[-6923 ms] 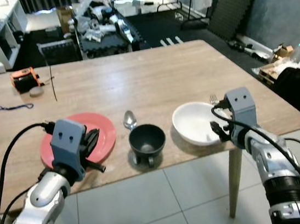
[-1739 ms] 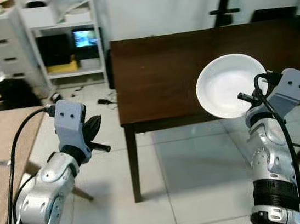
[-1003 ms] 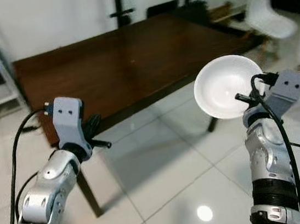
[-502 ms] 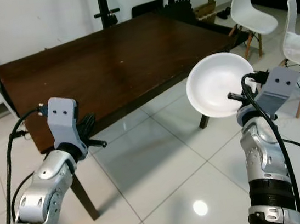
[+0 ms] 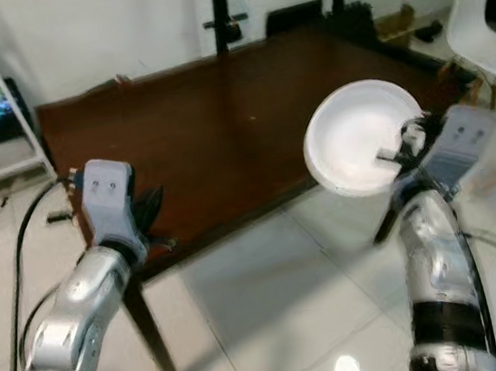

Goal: Setting the table

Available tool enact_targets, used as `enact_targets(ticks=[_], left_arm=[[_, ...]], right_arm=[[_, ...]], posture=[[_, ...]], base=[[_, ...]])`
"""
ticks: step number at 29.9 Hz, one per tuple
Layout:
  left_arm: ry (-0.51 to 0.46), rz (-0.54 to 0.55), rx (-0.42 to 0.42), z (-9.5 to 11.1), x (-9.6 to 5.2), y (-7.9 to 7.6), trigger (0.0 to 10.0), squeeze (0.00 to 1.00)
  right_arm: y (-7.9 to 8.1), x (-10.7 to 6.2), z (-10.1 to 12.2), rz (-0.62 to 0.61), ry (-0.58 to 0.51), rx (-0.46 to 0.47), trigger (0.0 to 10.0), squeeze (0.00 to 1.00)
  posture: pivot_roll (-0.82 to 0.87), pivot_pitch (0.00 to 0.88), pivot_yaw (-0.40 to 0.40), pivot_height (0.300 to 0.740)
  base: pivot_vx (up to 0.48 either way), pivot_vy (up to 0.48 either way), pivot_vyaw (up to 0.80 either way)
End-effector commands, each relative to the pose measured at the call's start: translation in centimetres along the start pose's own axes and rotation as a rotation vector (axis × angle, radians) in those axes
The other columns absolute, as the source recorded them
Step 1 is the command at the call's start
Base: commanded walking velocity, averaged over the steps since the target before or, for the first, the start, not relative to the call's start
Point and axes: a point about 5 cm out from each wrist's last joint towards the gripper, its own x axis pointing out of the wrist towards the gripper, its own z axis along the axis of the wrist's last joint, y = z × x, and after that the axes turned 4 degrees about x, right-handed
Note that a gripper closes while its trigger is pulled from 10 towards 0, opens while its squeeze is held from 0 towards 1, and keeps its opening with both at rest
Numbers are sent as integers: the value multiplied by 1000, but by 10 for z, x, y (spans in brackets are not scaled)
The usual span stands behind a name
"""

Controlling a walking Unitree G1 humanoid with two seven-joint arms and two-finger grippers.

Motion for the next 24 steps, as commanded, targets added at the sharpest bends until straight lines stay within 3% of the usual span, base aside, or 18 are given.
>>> enact_targets(ticks=[1, 16, 24], left_arm=[[5, -23, 0, -3, -1, -7, 10000, 0], [6, -32, 9, -4, -1, -10, 10000, 0], [12, -31, 3, -4, 0, -11, 10000, 0]], right_arm=[[-9, -1, 1, -30, -8, 3, 10000, 0], [-9, -3, 0, -30, -4, 3, 10000, 0], [-8, -3, 0, -24, -2, 1, 10000, 0]], posture=[[-39, 143, 84, 740], [-40, 136, 86, 740], [-38, 130, 86, 740]], base=[[480, 0, 0], [430, 0, 0], [0, 0, 0]])
